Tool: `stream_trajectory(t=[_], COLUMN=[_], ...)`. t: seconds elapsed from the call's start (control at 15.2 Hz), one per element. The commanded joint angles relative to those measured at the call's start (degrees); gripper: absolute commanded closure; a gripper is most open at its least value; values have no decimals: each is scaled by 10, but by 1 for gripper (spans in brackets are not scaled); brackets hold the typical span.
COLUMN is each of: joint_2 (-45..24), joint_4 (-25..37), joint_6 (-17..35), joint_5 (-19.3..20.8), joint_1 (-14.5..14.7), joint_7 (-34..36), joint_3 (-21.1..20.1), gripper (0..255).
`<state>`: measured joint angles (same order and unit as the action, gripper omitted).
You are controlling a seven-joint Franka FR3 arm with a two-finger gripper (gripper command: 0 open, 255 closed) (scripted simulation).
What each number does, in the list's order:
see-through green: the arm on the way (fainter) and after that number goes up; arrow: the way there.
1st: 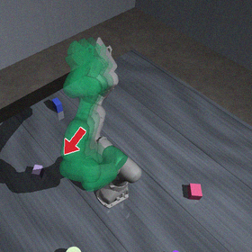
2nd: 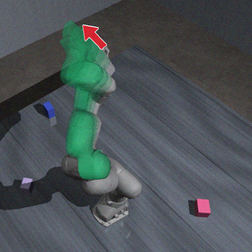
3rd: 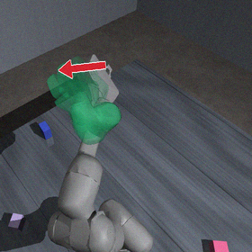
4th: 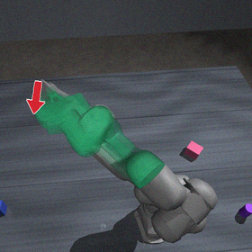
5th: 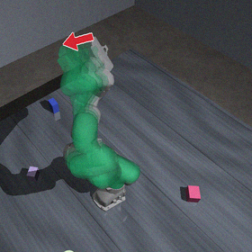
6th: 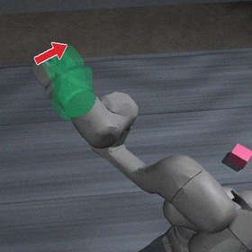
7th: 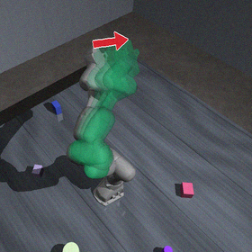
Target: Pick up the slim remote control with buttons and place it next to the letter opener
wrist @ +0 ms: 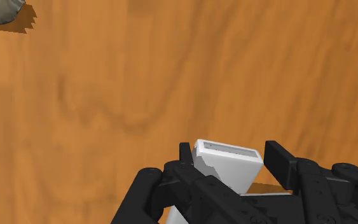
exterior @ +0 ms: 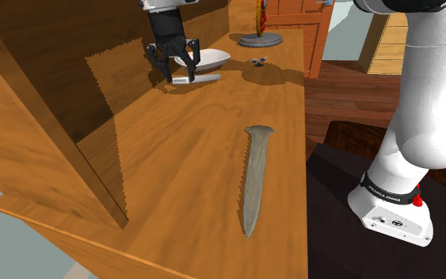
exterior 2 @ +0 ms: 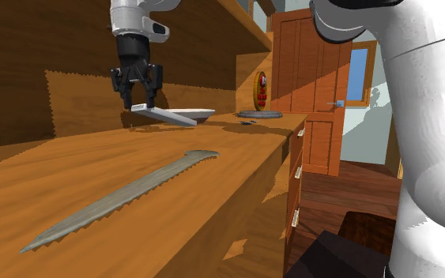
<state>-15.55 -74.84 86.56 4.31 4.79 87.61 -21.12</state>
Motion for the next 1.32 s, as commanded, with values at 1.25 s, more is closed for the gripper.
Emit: stream_trajectory(t=[1.25], joint_2=[17], joint_4=[-110], joint_6=[122], joint_5=[11], joint_1=[50], joint_7=[54], joint_3=[-43], gripper=[255])
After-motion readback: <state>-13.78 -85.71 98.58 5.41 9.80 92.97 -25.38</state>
